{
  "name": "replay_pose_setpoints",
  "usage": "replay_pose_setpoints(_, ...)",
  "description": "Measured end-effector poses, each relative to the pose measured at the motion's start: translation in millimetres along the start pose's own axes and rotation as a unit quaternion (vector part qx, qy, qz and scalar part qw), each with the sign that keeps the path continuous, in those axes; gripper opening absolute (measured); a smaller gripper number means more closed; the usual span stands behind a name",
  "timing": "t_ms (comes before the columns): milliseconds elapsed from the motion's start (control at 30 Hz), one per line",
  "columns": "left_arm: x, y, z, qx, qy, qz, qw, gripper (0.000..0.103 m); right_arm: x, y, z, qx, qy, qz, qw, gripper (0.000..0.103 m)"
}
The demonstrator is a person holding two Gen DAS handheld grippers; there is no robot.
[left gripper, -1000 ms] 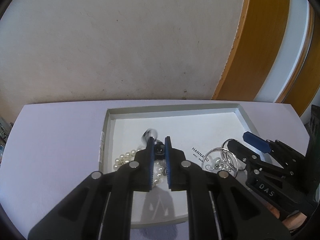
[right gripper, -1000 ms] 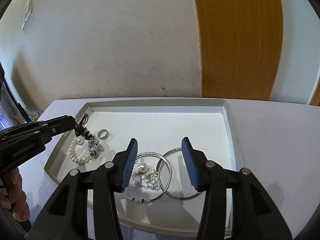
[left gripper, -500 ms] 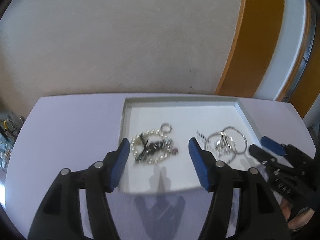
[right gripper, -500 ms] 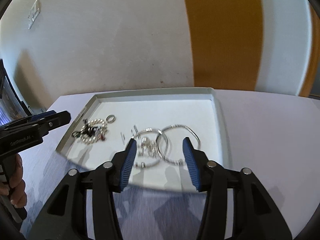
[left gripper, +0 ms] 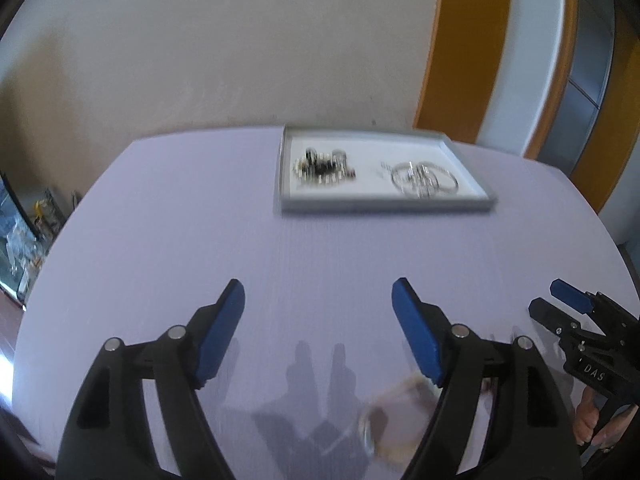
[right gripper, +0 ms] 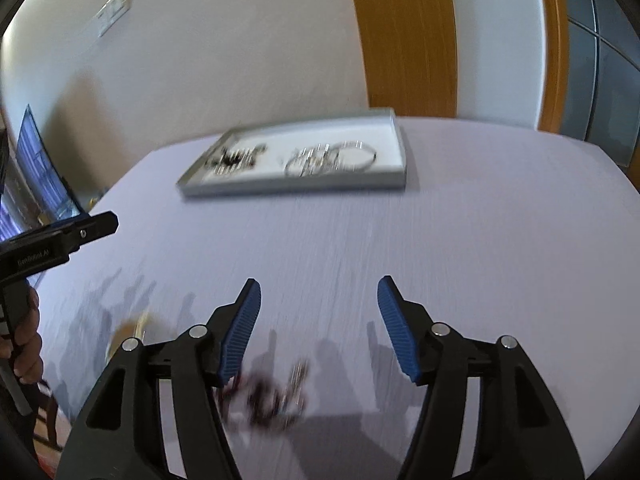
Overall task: Organize jewelry
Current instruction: 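Withdraw both open tools toward the cream watch and red bead necklace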
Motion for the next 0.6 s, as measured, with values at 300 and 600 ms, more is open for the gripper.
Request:
replay_pose_setpoints(300,25,-15,-57,-0.018,0.009,-0.024,0.9995,0.076,-9,-19,-50,-0.006,-0.009,0.005,1.000,0.066)
replay_pose_setpoints(600,50,9,-71,-0.044,0.028,-0.039,0.9979,0.070,-10,-10,-63,-0.015,-0.011,-0.010,1.000,0.067)
Point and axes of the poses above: each gripper's, at about its wrist camera, not at the fingertips, and y roughly the way its jaws point, x to its right, z to its top, the point moved 5 cm from there along y, roughly the way its jaws point, and after that the axes turned 15 degrees about y, right-handed, at the moved point
